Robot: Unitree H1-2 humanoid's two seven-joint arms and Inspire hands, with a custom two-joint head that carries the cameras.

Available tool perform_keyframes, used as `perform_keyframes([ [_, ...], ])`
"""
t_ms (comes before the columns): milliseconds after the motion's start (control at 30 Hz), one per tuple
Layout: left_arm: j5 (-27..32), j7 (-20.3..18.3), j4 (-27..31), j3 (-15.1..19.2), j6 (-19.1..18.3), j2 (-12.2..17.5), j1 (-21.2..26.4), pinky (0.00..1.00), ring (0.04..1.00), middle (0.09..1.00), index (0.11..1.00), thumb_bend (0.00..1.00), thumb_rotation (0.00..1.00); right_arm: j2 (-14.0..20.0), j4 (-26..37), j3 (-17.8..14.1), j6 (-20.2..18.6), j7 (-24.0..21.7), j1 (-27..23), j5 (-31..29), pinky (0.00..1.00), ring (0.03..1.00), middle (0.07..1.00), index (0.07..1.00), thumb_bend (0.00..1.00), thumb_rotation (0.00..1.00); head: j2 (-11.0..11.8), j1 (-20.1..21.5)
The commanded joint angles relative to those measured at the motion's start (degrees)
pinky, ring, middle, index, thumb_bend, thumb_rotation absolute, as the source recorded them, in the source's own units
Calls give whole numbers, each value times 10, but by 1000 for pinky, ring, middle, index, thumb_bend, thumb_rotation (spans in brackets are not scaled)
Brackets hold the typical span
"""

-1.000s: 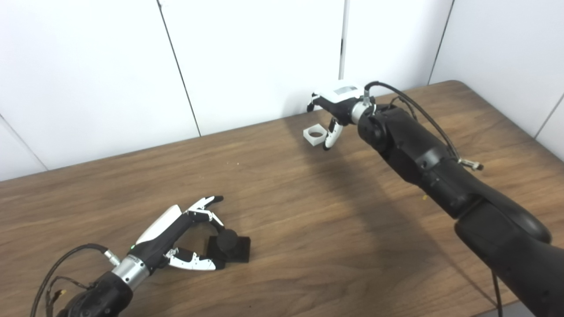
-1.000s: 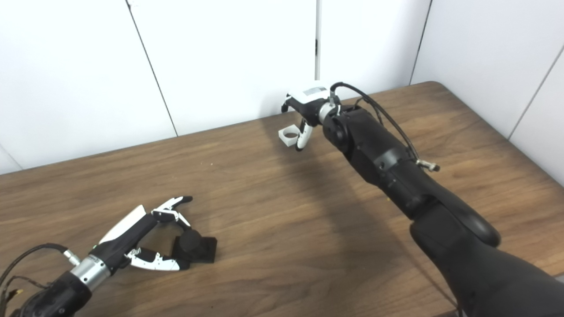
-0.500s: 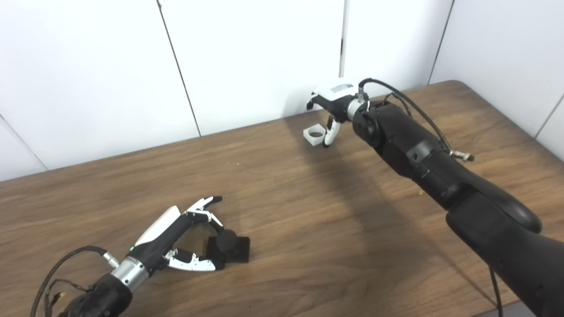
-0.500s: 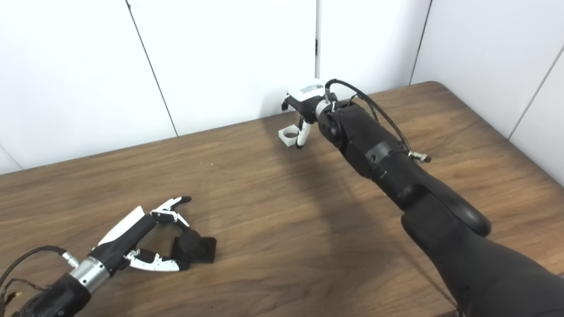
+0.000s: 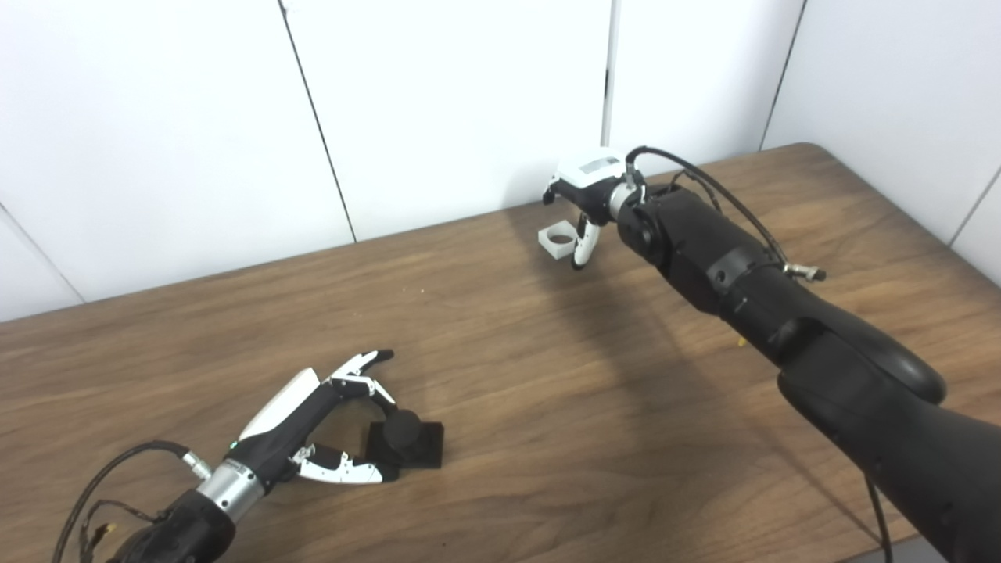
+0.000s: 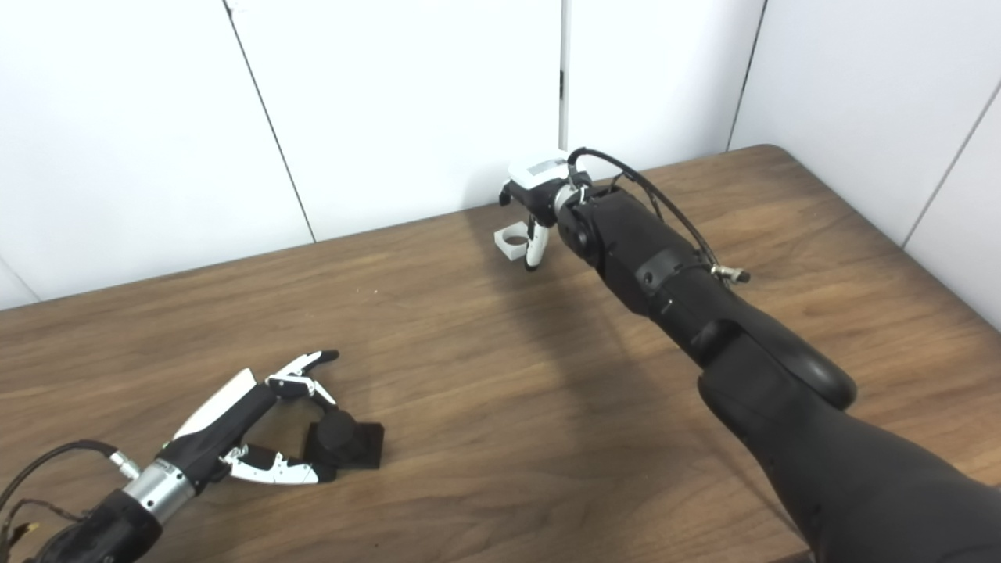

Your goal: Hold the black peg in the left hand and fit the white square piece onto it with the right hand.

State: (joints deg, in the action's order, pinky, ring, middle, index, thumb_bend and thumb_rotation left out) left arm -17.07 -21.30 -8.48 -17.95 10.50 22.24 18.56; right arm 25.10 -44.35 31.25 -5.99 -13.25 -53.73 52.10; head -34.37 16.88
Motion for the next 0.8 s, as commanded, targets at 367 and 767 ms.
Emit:
perform_keyframes([
  [367,-13,-16,4,-9,-32,9,-17,966,1000,975,491,521,64,-13,-77,27,4,44,-63,10,874,908,908,805,718,226,-1,-11],
  [767,-14,-17,15,-7,-35,10,-26,946,1000,975,491,521,63,-30,-160,59,17,56,-90,10,896,926,910,790,684,269,-3,-18],
])
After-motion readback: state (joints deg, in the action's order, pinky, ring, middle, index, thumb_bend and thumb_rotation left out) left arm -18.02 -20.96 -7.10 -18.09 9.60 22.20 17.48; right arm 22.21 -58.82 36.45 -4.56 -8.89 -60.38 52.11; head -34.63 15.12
